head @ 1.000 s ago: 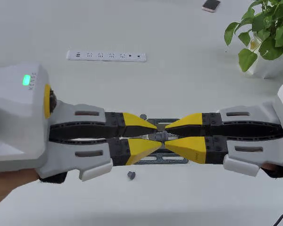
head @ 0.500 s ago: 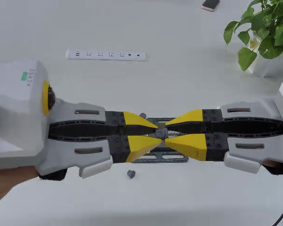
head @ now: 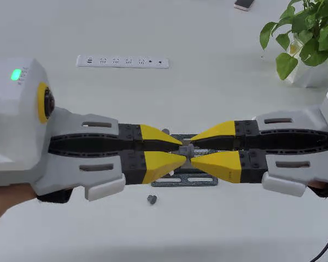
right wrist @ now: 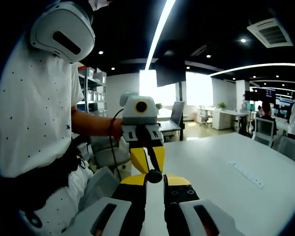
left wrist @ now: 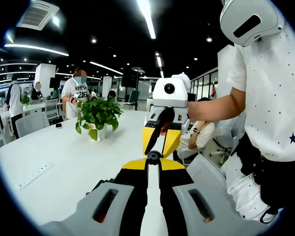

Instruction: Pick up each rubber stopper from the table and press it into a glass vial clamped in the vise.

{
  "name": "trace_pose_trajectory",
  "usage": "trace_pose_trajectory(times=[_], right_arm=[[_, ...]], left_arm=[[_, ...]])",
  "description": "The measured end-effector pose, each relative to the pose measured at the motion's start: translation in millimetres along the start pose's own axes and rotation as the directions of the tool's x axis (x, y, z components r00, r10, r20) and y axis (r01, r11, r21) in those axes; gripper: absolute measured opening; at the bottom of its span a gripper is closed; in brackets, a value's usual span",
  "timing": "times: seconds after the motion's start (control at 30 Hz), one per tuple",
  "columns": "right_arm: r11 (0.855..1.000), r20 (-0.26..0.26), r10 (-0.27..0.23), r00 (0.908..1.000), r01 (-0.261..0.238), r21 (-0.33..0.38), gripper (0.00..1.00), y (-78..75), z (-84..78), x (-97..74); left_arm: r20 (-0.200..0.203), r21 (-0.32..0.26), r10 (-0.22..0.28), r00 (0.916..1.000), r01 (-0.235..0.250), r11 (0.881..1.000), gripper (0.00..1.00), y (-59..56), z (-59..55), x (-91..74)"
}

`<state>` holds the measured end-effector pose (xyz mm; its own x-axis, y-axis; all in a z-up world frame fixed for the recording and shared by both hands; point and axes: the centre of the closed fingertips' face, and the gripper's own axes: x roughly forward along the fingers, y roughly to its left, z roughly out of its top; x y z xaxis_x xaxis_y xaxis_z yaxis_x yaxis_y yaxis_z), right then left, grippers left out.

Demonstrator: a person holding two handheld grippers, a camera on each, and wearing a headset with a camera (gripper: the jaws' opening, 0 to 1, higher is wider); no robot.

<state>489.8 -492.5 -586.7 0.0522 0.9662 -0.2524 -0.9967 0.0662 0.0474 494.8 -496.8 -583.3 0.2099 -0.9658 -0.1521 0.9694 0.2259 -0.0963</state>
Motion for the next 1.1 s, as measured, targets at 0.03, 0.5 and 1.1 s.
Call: trace_pose_trajectory(times=[0.03, 0.5, 1.1], right_arm=[[1.000, -0.001, 0.000, 1.0000, 0.000, 0.000, 0.08, 0.0, -0.1, -0.1], [1.000, 0.001, 0.004, 1.0000, -0.004, -0.010, 0.08, 3.5, 1.0, -0.1], [1.000, 0.010, 0.010, 0.9999, -0.010, -0.011, 0.07, 6.6, 3.3, 0.5]], left_arm=[[-0.001, -0.002, -0.001, 1.0000, 0.001, 1.000, 0.03, -0.3, -0.1, 0.0], [0.008, -0.010, -0.005, 1.0000, 0.005, 1.000, 0.03, -2.2, 1.4, -1.4], [0.029, -0.024, -0.013, 0.9995, 0.013, 1.000, 0.03, -4.4, 4.8, -2.4]])
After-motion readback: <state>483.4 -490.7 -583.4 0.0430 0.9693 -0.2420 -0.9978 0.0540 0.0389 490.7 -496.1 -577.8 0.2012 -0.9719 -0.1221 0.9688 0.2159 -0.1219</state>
